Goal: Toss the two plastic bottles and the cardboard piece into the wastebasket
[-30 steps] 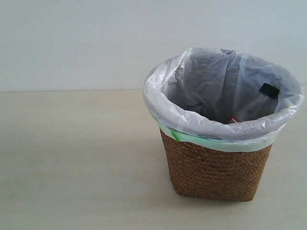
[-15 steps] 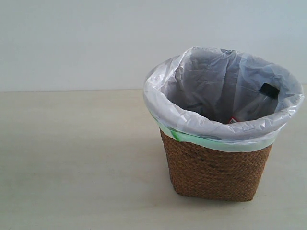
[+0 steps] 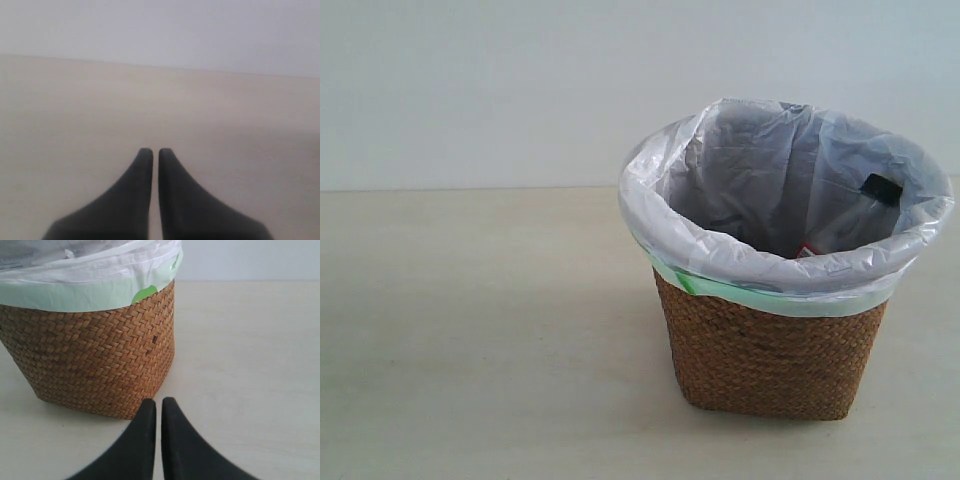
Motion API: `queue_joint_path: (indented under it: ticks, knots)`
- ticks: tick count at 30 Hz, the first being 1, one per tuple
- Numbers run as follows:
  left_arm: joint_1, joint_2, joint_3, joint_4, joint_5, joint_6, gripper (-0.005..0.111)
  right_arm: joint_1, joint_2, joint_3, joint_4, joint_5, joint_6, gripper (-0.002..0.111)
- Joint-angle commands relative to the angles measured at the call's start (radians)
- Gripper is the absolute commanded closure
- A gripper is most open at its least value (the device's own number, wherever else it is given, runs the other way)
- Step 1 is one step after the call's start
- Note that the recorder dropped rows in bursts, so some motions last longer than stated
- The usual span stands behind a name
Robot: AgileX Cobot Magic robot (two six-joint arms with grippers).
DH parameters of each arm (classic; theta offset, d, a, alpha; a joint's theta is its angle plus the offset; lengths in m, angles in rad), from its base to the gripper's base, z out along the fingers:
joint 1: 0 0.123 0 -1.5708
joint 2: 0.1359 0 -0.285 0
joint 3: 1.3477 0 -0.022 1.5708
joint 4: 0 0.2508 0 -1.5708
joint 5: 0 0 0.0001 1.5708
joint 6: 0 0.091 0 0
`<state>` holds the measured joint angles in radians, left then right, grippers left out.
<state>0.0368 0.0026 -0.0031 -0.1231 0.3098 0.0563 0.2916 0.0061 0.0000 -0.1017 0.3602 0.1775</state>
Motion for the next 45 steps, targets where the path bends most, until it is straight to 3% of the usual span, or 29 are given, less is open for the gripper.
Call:
queue_joint_path:
  ticks: [1, 23, 30, 45]
  knots:
    - [0.003, -0.003, 0.003, 0.008, -0.004, -0.012, 0.103, -0.003, -0.006, 0.0, -0.006, -0.003, -0.001, 0.108]
    - [0.0, -0.003, 0.003, 0.008, -0.004, -0.003, 0.103, -0.003, -0.006, 0.0, -0.006, -0.003, -0.001, 0.108]
    - [-0.048, -0.003, 0.003, 0.008, -0.001, 0.001, 0.103, -0.003, -0.006, 0.0, -0.006, -0.003, -0.001, 0.108]
    - [-0.023, -0.003, 0.003, 0.008, 0.0, 0.004, 0.103, -0.003, -0.006, 0.0, -0.006, -0.003, -0.001, 0.108]
